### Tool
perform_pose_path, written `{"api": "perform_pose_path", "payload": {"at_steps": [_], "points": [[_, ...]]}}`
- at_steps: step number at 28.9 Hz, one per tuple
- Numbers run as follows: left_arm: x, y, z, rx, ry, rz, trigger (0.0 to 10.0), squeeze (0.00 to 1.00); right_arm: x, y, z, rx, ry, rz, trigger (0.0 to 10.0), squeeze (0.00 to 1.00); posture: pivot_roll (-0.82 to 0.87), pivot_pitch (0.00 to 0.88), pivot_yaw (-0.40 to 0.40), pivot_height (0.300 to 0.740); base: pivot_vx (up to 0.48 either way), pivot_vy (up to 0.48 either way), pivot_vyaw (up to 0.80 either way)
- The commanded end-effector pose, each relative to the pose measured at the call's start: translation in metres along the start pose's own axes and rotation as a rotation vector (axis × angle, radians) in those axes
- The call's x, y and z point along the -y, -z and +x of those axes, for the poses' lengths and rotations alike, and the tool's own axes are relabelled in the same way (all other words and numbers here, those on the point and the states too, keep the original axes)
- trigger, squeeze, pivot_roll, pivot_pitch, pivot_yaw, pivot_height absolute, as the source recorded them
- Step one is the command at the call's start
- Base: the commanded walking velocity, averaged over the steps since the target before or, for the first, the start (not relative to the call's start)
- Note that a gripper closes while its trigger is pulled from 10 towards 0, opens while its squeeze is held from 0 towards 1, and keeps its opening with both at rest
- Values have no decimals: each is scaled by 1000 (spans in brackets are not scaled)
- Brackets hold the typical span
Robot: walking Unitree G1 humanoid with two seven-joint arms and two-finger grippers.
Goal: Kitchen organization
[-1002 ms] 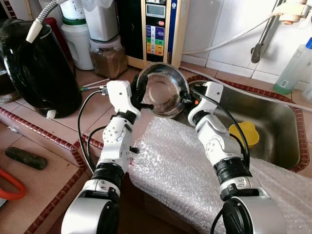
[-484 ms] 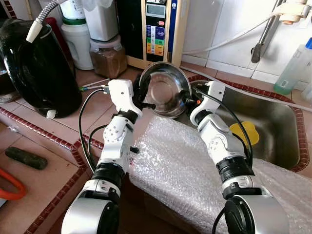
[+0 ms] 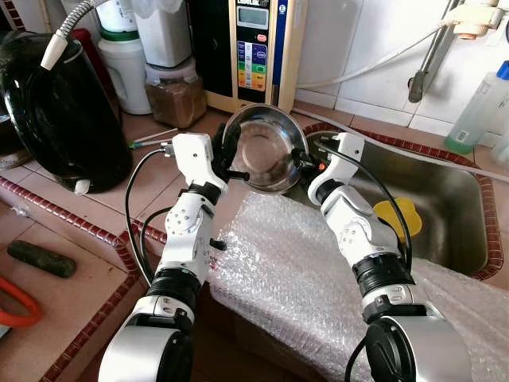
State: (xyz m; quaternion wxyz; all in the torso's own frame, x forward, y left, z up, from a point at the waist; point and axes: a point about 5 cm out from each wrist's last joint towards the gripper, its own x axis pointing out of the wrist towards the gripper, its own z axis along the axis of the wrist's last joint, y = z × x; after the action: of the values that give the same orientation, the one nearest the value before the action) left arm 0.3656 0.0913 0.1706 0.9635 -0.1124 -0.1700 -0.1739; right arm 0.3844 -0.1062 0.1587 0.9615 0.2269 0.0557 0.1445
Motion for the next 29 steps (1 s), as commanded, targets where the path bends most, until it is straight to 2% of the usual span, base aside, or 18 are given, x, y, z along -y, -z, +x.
{"api": "perform_pose_path", "payload": {"at_steps": [1,10,11,12,13,29], "points": [[7,-21,9,106,45,14,0,0,20,14,-6,-69,111,26,0,0,-1,0,4,740,0,0,0],[6,-19,9,94,36,16,0,0,22,15,-7,-70,116,35,0,0,0,0,6,740,0,0,0],[5,-19,9,90,31,13,4314,1000,22,15,-7,-70,116,35,0,0,1,0,6,740,0,0,0],[5,-18,9,86,27,6,8863,1000,22,15,-6,-70,116,36,0,0,1,0,6,740,0,0,0],[5,-18,9,83,24,-3,10000,1000,22,15,-6,-70,117,37,0,0,2,0,7,740,0,0,0],[4,-16,8,61,17,19,10000,1000,29,11,-8,-40,178,30,0,0,2,0,10,740,0,0,0]]}}
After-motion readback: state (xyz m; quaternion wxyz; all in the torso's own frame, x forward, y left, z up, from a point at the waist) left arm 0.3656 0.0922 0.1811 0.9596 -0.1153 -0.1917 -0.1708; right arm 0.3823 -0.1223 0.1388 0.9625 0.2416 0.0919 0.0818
